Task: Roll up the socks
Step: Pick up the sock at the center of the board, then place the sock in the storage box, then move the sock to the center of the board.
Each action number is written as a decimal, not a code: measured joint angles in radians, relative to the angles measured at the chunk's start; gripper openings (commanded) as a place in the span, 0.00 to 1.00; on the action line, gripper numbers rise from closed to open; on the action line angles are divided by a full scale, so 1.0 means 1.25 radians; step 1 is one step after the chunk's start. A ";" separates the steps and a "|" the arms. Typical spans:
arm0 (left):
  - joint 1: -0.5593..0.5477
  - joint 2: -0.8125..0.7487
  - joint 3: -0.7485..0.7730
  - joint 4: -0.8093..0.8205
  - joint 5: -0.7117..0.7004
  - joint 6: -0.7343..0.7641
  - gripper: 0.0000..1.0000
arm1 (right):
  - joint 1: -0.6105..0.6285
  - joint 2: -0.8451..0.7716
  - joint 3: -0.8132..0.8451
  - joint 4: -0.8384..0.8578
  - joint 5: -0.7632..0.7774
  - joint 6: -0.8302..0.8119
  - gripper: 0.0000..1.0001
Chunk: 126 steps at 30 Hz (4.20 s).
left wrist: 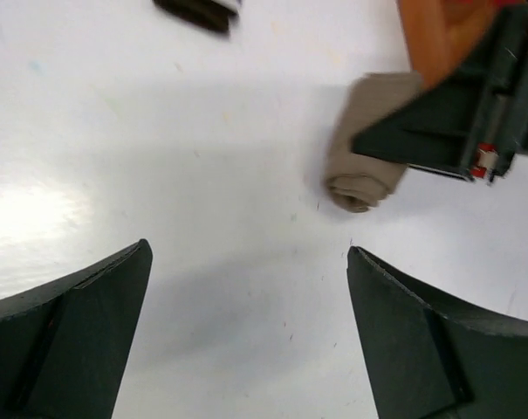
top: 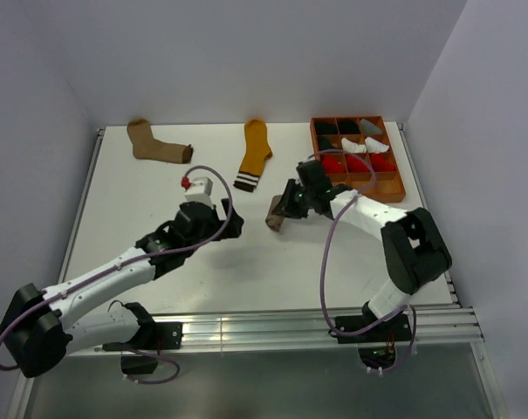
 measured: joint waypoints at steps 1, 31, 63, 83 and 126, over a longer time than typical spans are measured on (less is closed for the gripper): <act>0.025 -0.020 0.020 -0.028 0.008 0.001 0.99 | -0.025 -0.019 0.013 -0.019 0.006 -0.013 0.00; 0.524 -0.147 0.109 -0.331 0.102 0.156 0.99 | -0.630 0.288 0.554 -0.439 0.208 -0.220 0.00; 0.524 -0.144 0.105 -0.333 0.097 0.165 1.00 | -0.640 0.478 0.688 -0.560 0.198 -0.257 0.01; 0.524 -0.147 0.104 -0.333 0.098 0.170 1.00 | -0.645 0.471 0.702 -0.590 0.169 -0.235 0.59; 0.524 -0.167 0.095 -0.332 0.098 0.170 0.99 | -0.657 0.346 0.584 -0.458 0.214 -0.180 0.45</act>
